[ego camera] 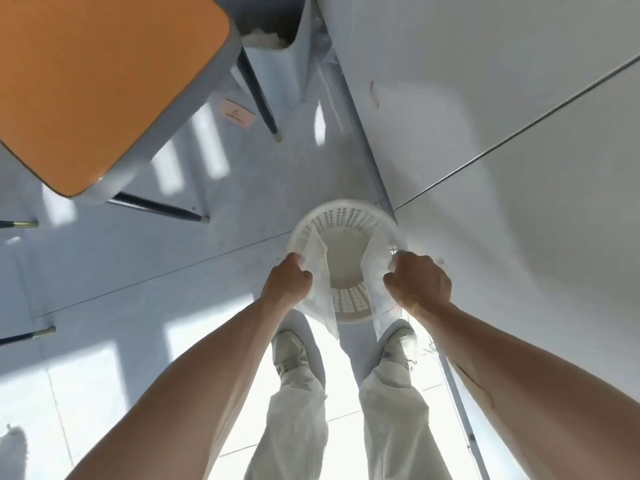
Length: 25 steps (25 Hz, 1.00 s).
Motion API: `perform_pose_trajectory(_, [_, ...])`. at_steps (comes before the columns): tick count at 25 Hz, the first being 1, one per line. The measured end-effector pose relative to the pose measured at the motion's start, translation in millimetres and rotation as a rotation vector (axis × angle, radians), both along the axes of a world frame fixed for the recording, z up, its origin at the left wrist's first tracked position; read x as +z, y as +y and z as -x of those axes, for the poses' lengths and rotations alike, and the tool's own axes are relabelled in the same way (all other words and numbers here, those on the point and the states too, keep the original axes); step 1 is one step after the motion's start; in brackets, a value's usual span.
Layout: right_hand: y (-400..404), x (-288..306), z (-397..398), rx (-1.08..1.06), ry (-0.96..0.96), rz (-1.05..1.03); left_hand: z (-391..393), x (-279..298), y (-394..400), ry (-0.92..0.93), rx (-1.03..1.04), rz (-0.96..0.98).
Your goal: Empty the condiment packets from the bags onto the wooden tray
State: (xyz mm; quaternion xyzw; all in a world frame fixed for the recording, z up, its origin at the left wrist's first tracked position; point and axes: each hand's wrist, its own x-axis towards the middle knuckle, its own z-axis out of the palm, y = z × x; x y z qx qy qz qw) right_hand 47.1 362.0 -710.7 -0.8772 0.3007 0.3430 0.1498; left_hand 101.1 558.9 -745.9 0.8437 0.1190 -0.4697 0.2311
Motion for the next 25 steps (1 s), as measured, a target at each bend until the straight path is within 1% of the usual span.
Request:
perform_pose_trajectory(4, [7.6, -87.4, -12.8, 0.017, 0.028, -0.065, -4.3, -85.6, -7.0, 0.085, 0.125, 0.036])
perform_pose_trajectory(6, [8.5, -120.4, -17.7, 0.01, 0.053, -0.085, -9.9, -117.3, -13.2, 0.087, 0.148, 0.039])
perform_pose_trajectory(8, [8.0, -148.5, -22.2, 0.017, 0.057, -0.088, -16.7, -141.1, -19.7, 0.076, 0.09, 0.018])
perform_pose_trajectory(11, [6.7, -183.8, -29.5, 0.072, 0.061, -0.083, -20.5, -166.5, -33.0, 0.079, -0.088, -0.041])
perform_pose_trajectory(14, [6.2, -210.8, -34.7, 0.071, 0.077, -0.086, -22.9, -188.6, -44.8, 0.092, -0.138, -0.047])
perform_pose_trajectory(17, [5.9, -222.2, -36.5, 0.114, 0.119, -0.094, -25.7, -196.8, -48.6, 0.128, -0.143, -0.101])
perform_pose_trajectory(20, [3.7, -223.0, -37.6, 0.155, 0.114, -0.044, -19.4, -196.7, -47.5, 0.143, -0.191, -0.142])
perform_pose_trajectory(23, [1.2, -204.1, -39.6, 0.223, 0.109, -0.023, -23.6, -178.6, -49.2, 0.146, -0.217, -0.169])
perform_pose_trajectory(25, [-0.8, -184.4, -35.9, 0.3, 0.078, 0.006, -19.9, -162.2, -51.8, 0.097, -0.254, -0.199])
